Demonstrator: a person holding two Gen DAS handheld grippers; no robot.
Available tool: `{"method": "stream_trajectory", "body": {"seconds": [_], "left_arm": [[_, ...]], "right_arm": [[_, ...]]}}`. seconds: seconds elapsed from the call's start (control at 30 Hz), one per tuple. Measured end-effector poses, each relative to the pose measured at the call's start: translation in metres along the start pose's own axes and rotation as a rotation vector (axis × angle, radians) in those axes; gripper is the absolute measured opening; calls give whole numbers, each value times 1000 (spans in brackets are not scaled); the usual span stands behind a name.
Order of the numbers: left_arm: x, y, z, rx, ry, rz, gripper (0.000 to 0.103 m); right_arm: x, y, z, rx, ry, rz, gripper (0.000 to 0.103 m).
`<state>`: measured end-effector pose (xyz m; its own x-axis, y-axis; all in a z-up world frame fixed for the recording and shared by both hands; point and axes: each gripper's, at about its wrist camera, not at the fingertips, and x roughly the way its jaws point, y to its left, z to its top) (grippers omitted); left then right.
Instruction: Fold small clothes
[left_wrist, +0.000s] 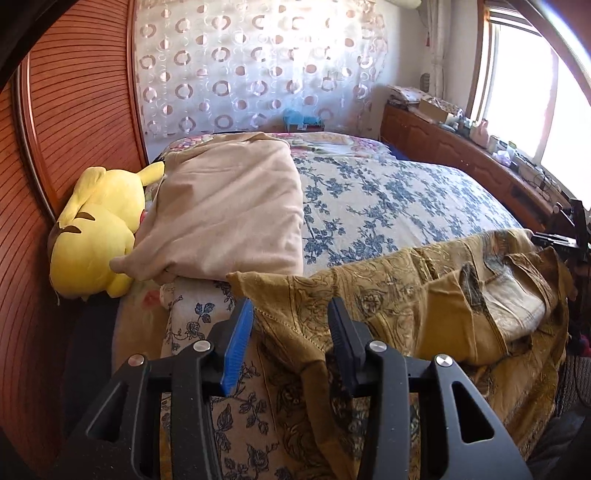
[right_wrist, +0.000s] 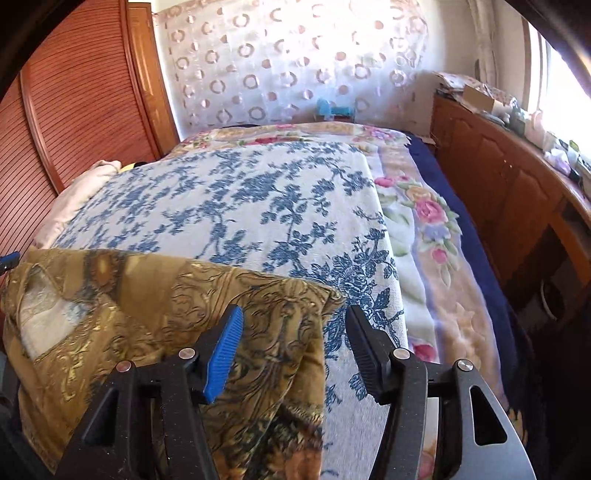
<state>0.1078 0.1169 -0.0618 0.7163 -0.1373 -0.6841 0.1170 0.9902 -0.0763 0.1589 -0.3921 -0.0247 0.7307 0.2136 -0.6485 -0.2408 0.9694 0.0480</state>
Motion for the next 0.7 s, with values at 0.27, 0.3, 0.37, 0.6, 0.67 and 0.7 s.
{"method": "stream_trajectory", "body": {"seconds": [0.27, 0.3, 0.37, 0.6, 0.67, 0.7], "left_arm": [[-3, -6, 6, 13, -11, -10, 10], [-5, -8, 7, 31, -21, -8, 10], [-9, -11, 10, 49, -32, 35, 39], [-11, -8, 16, 33, -58, 72, 92], [-5, -5, 15, 29, -32, 59, 92], [-2, -4, 15, 23, -26, 55, 92]], "right_arm": [[14, -1, 4, 14, 14, -9, 61], [16, -2, 5, 13, 11, -9, 61], [16, -3, 5, 14, 7, -8, 62], [19, -8, 4, 15, 1, -2, 62], [19, -9, 4, 15, 1, -1, 62], [19, -9, 4, 15, 1, 1, 62]]}}
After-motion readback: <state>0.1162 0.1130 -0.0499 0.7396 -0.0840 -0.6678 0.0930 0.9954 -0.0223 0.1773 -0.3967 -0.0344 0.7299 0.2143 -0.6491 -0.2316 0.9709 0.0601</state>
